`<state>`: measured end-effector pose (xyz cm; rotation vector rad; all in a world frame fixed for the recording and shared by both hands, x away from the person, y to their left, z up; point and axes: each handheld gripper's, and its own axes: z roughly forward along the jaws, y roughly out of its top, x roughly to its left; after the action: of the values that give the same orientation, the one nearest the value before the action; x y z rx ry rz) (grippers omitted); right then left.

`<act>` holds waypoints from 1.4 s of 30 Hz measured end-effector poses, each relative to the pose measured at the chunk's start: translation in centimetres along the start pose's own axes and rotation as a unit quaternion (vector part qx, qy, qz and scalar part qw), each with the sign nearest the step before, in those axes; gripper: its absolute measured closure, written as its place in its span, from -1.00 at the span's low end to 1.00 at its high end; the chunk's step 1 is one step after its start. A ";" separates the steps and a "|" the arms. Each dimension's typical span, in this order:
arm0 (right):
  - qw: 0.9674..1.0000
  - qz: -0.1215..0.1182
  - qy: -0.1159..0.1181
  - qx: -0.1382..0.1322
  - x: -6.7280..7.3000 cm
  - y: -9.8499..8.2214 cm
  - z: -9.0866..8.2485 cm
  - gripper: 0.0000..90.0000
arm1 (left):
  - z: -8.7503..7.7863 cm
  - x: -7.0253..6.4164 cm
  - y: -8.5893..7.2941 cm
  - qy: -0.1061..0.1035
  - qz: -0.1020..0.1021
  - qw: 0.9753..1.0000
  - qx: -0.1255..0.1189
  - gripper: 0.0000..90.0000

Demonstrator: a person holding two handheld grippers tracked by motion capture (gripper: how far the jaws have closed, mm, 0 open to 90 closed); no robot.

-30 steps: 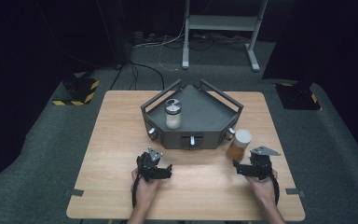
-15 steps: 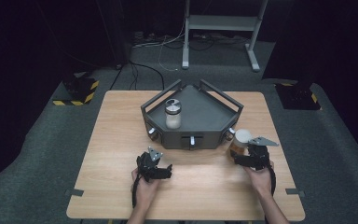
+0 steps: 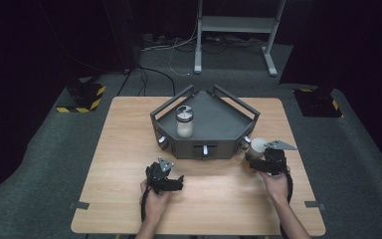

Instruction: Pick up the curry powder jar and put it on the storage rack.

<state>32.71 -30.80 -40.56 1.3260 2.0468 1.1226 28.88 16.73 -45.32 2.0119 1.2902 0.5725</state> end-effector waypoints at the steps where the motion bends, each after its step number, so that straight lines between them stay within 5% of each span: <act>1: 1.000 0.000 0.000 0.000 0.0 0.0 0.0 -0.38 | 0.0 0.0 0.0 0.000 0.000 1.000 0.000 -0.83; 42: 0.999 -0.031 -0.011 -0.020 0.4 -0.1 0.4 -0.22 | 0.0 0.0 0.0 0.000 0.000 1.000 0.000 -0.83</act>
<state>32.73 -30.30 -40.83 1.2418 2.0263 1.1112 28.88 16.73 -45.33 2.0110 1.2906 0.5723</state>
